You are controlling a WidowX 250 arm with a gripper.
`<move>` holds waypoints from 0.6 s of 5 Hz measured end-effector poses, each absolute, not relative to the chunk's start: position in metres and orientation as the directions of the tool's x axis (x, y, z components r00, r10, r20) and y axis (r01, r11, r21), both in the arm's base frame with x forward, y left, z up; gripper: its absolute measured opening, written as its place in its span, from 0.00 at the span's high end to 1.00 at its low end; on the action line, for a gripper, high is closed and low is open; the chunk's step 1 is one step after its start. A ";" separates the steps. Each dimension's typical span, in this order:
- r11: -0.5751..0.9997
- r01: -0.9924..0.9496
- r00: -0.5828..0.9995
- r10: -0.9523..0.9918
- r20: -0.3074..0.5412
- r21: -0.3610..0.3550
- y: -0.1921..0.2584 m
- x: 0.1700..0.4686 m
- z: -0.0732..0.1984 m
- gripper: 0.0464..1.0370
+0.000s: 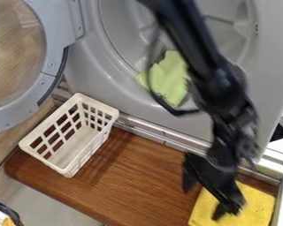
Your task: Move the yellow cloth to the bottom middle of the table
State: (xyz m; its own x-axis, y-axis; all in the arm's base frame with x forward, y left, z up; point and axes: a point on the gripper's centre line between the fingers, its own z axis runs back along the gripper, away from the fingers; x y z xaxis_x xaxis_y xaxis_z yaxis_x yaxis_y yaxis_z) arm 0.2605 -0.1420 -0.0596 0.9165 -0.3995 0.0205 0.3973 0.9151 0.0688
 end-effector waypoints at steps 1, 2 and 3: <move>0.920 0.382 0.921 -0.387 0.045 0.088 -0.162 0.263 -0.067 0.04; 0.908 0.411 0.908 -0.415 0.060 0.078 -0.176 0.265 -0.063 0.04; 0.911 0.404 0.912 -0.408 0.049 0.082 -0.175 0.263 -0.066 0.04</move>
State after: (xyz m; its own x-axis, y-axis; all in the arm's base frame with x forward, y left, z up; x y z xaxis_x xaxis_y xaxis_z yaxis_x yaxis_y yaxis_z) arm 0.2631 -0.1755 -0.0660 0.9116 -0.4081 0.0494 0.4036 0.9113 0.0816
